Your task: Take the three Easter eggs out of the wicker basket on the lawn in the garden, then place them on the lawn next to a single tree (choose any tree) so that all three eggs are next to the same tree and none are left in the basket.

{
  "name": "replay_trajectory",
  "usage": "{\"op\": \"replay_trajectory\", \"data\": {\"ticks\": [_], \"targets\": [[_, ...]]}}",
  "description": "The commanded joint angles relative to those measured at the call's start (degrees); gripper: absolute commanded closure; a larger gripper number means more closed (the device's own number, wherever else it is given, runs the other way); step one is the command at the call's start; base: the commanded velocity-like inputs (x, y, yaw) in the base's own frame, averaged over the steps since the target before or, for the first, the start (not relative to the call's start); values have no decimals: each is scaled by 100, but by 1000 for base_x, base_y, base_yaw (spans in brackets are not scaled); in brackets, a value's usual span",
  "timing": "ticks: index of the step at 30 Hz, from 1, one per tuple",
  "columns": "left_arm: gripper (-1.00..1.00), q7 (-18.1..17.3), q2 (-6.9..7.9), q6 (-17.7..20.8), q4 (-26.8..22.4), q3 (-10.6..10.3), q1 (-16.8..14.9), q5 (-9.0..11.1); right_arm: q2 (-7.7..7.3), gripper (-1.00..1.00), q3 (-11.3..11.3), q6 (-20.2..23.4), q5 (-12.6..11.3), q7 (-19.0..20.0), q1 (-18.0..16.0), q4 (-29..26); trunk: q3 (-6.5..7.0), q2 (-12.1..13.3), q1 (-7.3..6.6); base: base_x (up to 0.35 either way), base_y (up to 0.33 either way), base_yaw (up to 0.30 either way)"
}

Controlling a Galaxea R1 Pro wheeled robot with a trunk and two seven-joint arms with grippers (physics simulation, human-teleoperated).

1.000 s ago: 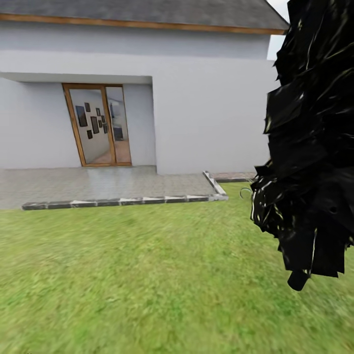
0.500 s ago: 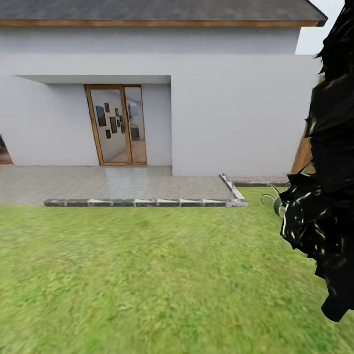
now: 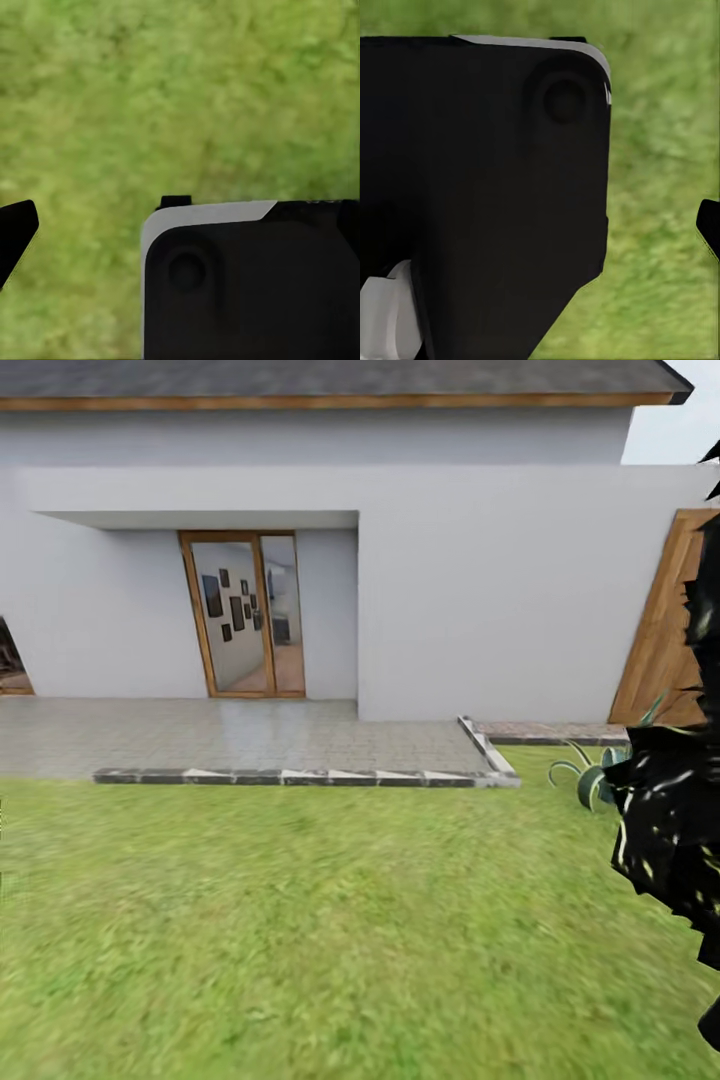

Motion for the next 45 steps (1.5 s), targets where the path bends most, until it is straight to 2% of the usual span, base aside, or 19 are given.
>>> {"op": "replay_trajectory", "data": {"ticks": [1,8,19,45], "targets": [[-100,6,0,-19,5,-6,-4,-3,2,-100,-1,-15,-3,-7,1,-4,-6,-3,4,299,17,111],[-100,6,0,-19,5,-6,-4,-3,-2,-100,-1,-15,-3,-7,1,-4,-21,-3,4,305,6,148],[-100,6,0,-19,5,-6,-4,-3,-3,-100,-2,-15,-3,-7,1,-4,-40,-3,4,309,0,20],[-100,6,0,-19,5,-6,-4,-3,-3,-100,-10,-15,-3,-7,1,-4,-271,-3,4,310,-72,0]]}}
